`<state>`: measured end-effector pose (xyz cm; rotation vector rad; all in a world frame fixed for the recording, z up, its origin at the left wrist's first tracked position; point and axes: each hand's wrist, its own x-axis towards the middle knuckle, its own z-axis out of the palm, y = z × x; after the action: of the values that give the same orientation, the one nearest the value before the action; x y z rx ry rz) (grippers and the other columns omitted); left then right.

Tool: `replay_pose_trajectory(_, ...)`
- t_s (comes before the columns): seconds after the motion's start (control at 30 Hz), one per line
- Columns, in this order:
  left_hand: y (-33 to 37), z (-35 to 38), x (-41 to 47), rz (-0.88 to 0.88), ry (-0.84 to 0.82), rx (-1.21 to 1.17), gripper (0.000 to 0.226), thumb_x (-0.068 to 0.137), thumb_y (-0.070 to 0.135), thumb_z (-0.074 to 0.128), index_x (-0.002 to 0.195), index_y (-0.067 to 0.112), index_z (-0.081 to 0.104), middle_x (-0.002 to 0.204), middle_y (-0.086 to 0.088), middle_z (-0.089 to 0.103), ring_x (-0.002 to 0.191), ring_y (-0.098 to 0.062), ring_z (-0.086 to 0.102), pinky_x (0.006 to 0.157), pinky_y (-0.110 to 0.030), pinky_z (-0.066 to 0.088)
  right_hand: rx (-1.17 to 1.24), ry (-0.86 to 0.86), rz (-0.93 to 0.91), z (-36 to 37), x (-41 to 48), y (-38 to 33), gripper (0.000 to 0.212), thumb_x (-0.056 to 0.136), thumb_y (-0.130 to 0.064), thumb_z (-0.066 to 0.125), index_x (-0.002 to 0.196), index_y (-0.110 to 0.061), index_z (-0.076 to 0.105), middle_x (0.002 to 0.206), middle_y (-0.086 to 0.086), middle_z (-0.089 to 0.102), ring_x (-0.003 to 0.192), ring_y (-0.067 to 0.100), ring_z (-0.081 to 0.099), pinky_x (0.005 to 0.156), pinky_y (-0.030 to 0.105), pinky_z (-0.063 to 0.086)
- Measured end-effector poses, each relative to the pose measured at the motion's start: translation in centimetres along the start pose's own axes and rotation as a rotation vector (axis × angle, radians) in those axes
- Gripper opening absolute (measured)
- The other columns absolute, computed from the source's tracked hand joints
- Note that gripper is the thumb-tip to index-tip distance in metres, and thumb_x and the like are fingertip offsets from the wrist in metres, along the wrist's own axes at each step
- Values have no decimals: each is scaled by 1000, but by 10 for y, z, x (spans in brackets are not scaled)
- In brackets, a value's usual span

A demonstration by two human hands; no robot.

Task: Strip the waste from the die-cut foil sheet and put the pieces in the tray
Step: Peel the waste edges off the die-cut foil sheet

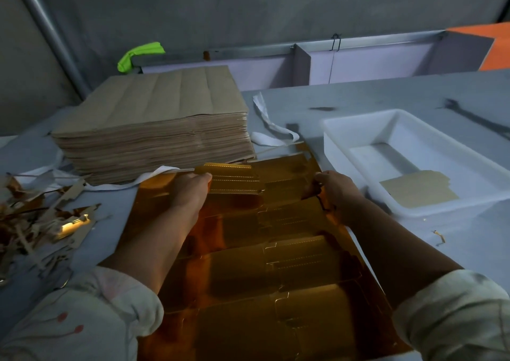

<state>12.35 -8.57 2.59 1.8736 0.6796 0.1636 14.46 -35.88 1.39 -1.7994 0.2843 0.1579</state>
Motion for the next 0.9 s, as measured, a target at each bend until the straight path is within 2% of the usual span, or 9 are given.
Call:
replay_pose_trajectory(0.1, -9, -13, 9, -26, 54, 18, 18, 97, 35, 55, 84, 24, 56, 91, -5, 62, 81, -20, 57, 66, -33, 41, -97, -1, -25, 3, 1, 2, 13, 100, -18, 52, 99, -8, 61, 83, -2, 70, 61, 10, 65, 56, 25, 54)
replay_pose_trajectory(0.17, -15, -19, 12, -29, 71, 37, 18, 97, 35, 55, 83, 23, 58, 89, -4, 62, 80, -19, 57, 62, -32, 39, -66, 17, -30, 4, 0, 3, 9, 98, -18, 54, 96, -11, 59, 89, 1, 68, 59, 13, 61, 54, 29, 50)
replay_pose_trajectory(0.3, -21, -25, 13, -25, 74, 38, 20, 98, 35, 55, 87, 19, 60, 85, -4, 61, 74, -18, 56, 59, -30, 40, -288, 1, -82, 1, 1, 0, 12, 100, -15, 53, 91, -17, 61, 93, -1, 63, 65, 6, 60, 62, 18, 48)
replay_pose_trajectory(0.37, -21, -26, 13, -23, 78, 35, 20, 98, 34, 55, 86, 19, 60, 85, -4, 61, 75, -18, 56, 59, -30, 40, -360, 0, -117, 0, 0, -1, 15, 99, -17, 54, 87, -19, 61, 93, -3, 60, 73, 9, 60, 69, 21, 49)
replay_pose_trajectory(0.53, -23, -24, 14, -15, 73, 40, 21, 98, 34, 54, 87, 17, 60, 85, -5, 59, 75, -18, 55, 61, -29, 41, -466, -26, -151, 1, -1, -2, 14, 99, -17, 54, 88, -16, 63, 90, -5, 60, 78, 13, 62, 70, 24, 53)
replay_pose_trajectory(0.67, -26, -25, 15, 2, 81, 77, 22, 98, 33, 54, 89, 15, 61, 83, -5, 58, 73, -18, 53, 62, -30, 41, -287, 0, -60, 1, -2, -4, 11, 98, -18, 56, 91, -14, 64, 89, 0, 66, 70, 12, 65, 52, 19, 49)
replay_pose_trajectory(0.73, -28, -24, 16, 10, 91, 98, 22, 98, 32, 54, 87, 15, 60, 81, -4, 57, 71, -17, 52, 59, -29, 40, -86, 16, 36, 2, -5, -5, 11, 97, -19, 57, 95, -12, 64, 87, 4, 71, 72, 20, 70, 55, 26, 53)
replay_pose_trajectory(0.83, -29, -22, 15, 23, 103, 168, 20, 98, 32, 54, 90, 14, 59, 81, -3, 58, 71, -16, 53, 57, -28, 38, -45, 22, 38, 3, -3, -4, 13, 98, -21, 56, 92, -12, 63, 72, 1, 73, 77, 25, 71, 71, 38, 59)
replay_pose_trajectory(0.9, -31, -22, 17, 30, 116, 210, 20, 97, 32, 56, 93, 12, 61, 78, -3, 57, 69, -17, 53, 56, -29, 38, -24, 26, 39, 2, -3, -3, 13, 98, -21, 55, 91, -13, 63, 61, -4, 71, 67, 20, 71, 67, 35, 59)
